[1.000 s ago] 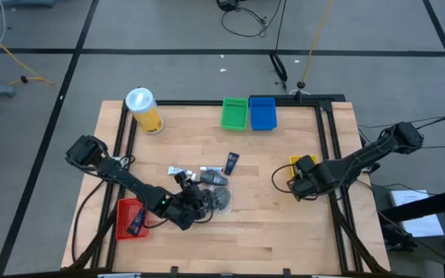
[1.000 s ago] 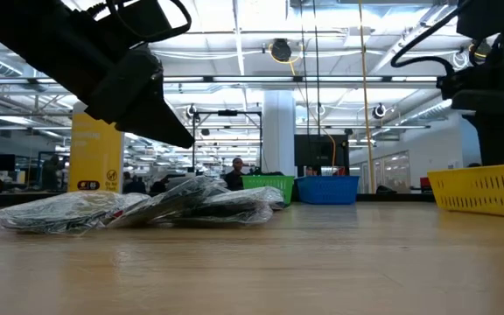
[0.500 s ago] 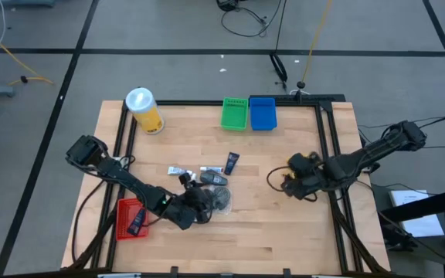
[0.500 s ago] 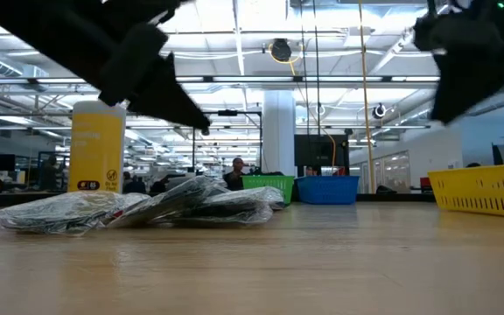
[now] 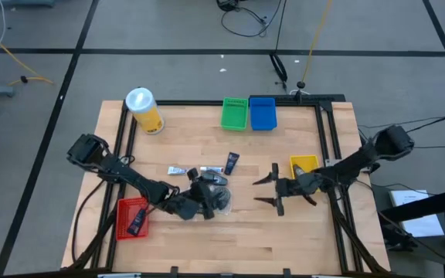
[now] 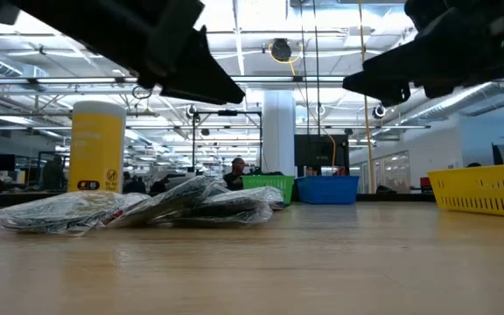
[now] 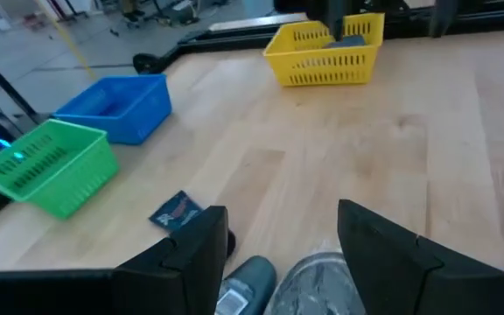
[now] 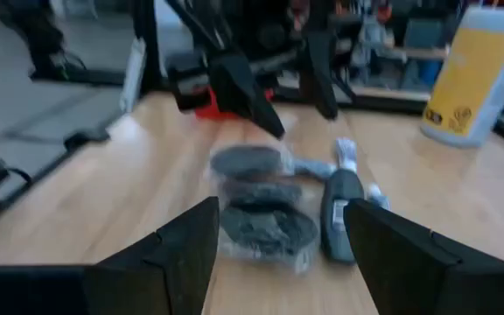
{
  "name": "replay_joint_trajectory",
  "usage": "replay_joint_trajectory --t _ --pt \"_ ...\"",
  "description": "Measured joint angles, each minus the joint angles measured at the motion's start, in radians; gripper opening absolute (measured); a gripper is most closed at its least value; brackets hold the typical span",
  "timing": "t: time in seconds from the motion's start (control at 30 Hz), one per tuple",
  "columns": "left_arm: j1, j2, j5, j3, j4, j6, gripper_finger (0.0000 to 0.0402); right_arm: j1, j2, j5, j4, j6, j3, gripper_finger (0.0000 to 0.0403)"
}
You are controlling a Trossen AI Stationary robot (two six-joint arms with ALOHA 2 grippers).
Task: Pick & Place Travel size toiletries
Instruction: Put the blue shave cream into the red basket
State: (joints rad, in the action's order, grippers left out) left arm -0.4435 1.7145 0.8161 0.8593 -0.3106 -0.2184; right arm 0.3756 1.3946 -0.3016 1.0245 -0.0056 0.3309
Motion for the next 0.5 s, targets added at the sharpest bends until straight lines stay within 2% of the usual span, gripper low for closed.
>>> replay_joint_trajectory --t 0.1,0.23,0.33,0.5 --pt "0.051 0.000 -0.116 0.000 -0.001 0.000 0.0214 -0.020 0.050 0.019 0.056 0.030 -0.025 0.0237" --pt "0.112 0.000 -0.245 0.001 0.016 0.000 0.0214 -0.023 0.115 0.021 0.020 0.065 -0.007 0.0237" --pt "0.150 -0.027 -0.263 0.000 0.093 -0.033 0.0214 -0.020 0.165 0.027 0.010 0.070 0.012 0.0237" --pt "0.231 -0.097 -0.300 0.001 0.242 -0.253 0.0214 -0.021 0.210 0.044 0.010 0.070 0.025 0.0237"
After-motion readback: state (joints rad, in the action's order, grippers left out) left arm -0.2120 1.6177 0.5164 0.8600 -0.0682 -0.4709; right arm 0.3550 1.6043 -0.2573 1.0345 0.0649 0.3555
